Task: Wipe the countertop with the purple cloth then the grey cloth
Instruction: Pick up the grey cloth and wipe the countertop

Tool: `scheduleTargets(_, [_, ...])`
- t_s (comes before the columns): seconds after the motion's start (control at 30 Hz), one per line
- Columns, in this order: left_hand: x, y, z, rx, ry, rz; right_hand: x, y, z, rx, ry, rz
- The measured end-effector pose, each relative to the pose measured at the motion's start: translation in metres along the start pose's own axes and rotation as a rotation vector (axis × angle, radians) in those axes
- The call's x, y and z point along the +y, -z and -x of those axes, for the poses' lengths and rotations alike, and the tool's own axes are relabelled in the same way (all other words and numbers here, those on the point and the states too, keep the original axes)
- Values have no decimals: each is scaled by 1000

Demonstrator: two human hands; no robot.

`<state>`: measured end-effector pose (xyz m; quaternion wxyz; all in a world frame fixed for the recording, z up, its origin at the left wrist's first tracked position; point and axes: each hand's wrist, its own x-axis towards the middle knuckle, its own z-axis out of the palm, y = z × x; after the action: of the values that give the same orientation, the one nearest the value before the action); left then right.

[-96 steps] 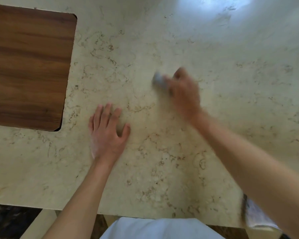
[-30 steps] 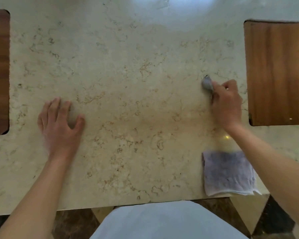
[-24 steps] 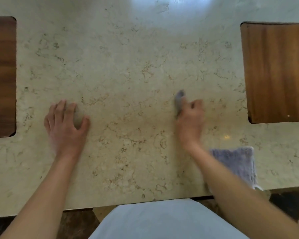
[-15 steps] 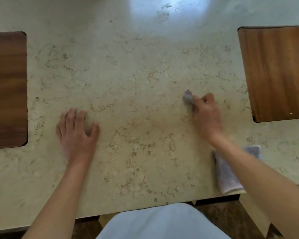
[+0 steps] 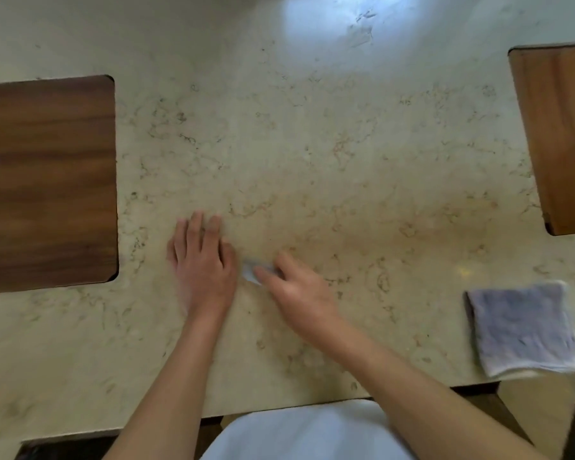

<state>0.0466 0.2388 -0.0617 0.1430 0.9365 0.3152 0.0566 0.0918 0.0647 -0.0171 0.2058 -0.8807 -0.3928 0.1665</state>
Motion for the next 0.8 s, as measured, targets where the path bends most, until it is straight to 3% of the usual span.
scheduleTargets(0.07, [1,1,1,-24,-1,0,57,25,32,50,-123,125])
scheduleTargets(0.17, [5,3,2,-39,8,-14,150,78,34,411,-613,172])
scheduleTargets(0.23, [6,1,2,-46,16,-20,160,91,6,511,-817,179])
scheduleTargets(0.33, [8,1,2,-48,24,-27,96,59,-30,465,-702,69])
scheduleTargets(0.47, [6,-2,0,-20,16,-35,-9,-4,-12,290,-256,-70])
scheduleTargets(0.57, [6,-2,1,-11,18,-25,17,-2,26,225,-49,67])
scheduleTargets(0.63, [6,-1,1,-8,17,-17,69,21,46,249,-90,141])
scheduleTargets(0.73, [6,0,1,0,18,-15,142,66,58,364,-450,264])
scheduleTargets(0.8, [7,0,1,-8,18,-16,157,81,52,419,-652,255])
